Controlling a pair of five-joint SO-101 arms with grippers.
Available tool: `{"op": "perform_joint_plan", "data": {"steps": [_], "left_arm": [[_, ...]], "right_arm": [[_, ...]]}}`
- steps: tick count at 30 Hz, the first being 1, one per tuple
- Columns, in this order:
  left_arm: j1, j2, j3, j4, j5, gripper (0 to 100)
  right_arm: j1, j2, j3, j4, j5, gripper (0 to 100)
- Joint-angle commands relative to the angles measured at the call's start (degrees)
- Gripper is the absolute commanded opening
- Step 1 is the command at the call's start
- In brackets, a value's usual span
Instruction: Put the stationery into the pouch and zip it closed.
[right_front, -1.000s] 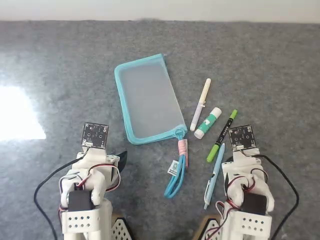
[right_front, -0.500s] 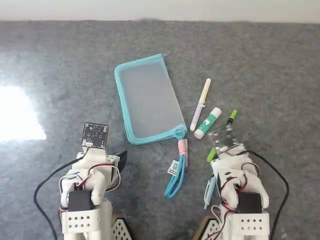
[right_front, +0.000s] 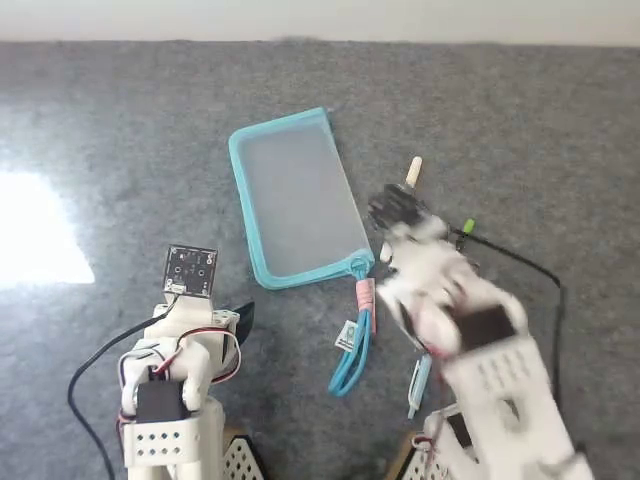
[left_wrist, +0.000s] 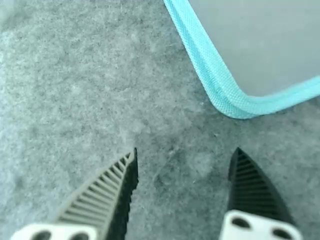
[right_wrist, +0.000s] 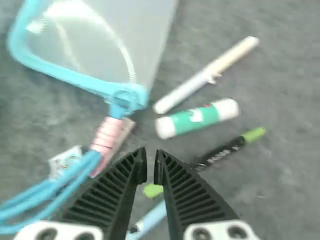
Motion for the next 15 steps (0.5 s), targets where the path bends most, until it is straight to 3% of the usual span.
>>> {"op": "perform_joint_plan", "data": {"steps": [1, 10, 15], "left_arm": [[0.0, 0.0, -0.48, 0.35, -0.26, 28], [0.0, 0.0, -0.48, 0.35, -0.26, 28], [0.0, 0.0, -0.48, 0.35, -0.26, 28]], "right_arm": [[-6.37, 17.71, -11.52, -0.22, -4.04, 4.6], [-12.09, 31.52, -13.63, -9.36, -7.74, 19.9], [-11.91, 34.68, -13.1, -12.35, -12.31, 21.0]]}}
